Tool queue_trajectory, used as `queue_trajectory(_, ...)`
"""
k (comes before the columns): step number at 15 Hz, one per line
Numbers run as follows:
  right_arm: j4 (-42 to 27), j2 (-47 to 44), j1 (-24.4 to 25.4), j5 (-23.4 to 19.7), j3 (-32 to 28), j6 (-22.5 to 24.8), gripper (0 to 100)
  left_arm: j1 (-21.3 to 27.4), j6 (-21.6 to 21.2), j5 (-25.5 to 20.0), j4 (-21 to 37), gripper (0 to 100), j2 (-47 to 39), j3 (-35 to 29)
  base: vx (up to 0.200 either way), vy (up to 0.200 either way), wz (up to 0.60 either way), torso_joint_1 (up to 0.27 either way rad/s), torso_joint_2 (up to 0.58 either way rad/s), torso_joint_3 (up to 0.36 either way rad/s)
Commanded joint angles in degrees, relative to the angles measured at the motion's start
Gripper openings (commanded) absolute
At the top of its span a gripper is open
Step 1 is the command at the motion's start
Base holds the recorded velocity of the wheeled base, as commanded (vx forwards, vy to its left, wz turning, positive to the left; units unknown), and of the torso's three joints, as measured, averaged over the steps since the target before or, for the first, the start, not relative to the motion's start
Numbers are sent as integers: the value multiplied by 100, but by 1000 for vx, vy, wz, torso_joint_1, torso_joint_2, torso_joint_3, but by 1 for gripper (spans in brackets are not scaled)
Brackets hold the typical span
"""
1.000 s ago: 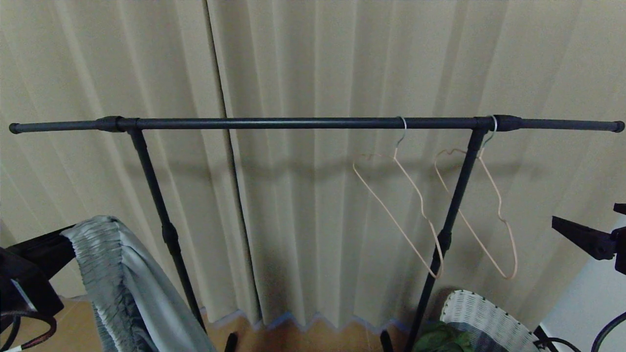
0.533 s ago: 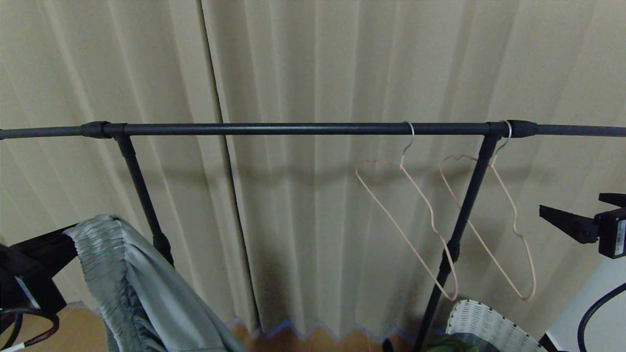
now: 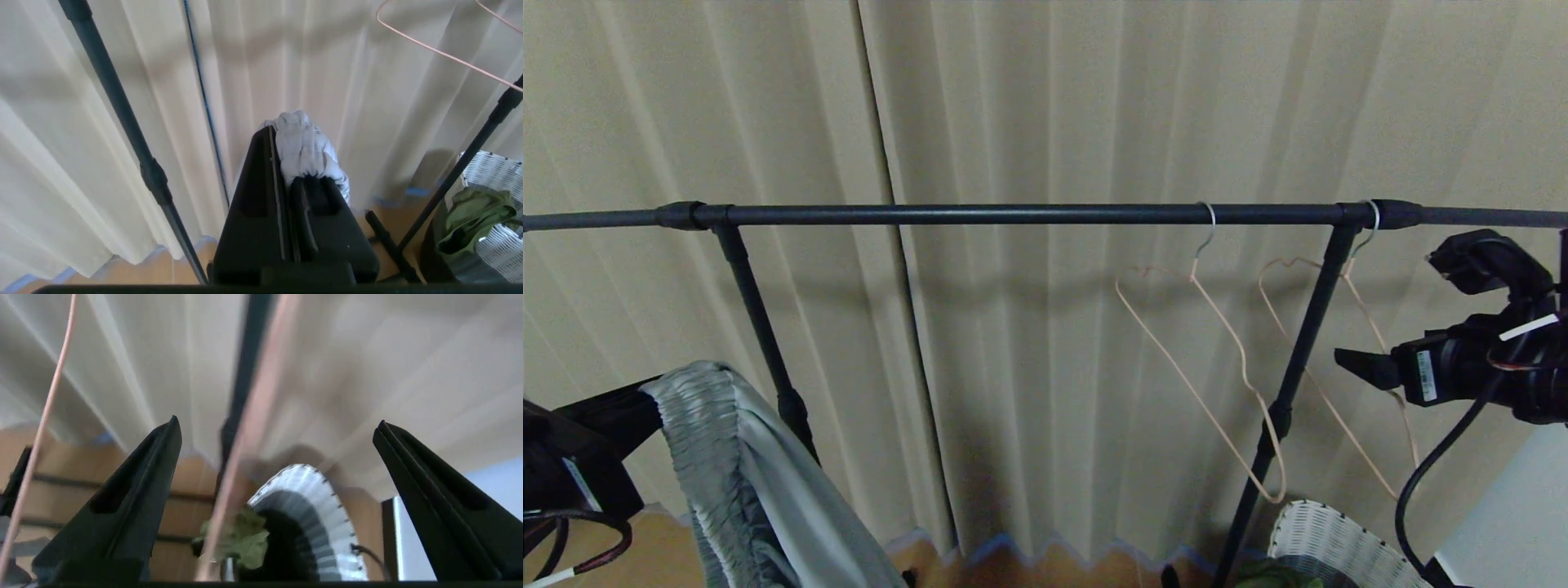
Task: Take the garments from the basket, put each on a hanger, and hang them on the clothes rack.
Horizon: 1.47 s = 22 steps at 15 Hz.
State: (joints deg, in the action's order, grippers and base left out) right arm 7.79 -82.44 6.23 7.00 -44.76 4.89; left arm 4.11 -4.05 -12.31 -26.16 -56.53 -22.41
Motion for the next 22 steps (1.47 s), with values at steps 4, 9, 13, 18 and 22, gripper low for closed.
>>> queue_trajectory(4, -14, -676, 63, 65, -217, -190, 100, 2, -8, 1, -3, 0, -7, 8, 0, 0, 0, 0, 0, 0)
queue_trajectory(9, -14, -764, 1, 65, -235, -322, 100, 2, -8, 1, -3, 0, -7, 17, 0, 0, 0, 0, 0, 0)
queue_trajectory(13, -6, -764, -43, 65, -243, -331, 100, 2, -8, 1, -3, 0, 1, 26, 0, 0, 0, 0, 0, 0)
queue_trajectory(18, -6, -826, -122, 188, -235, -366, 0, 37, -8, 1, -3, 0, -86, 52, 0, 0, 0, 0, 0, 0)
queue_trajectory(22, -6, -870, -140, 232, -270, -506, 0, 46, -8, 1, -3, 0, -86, 70, 0, 0, 0, 0, 0, 0)
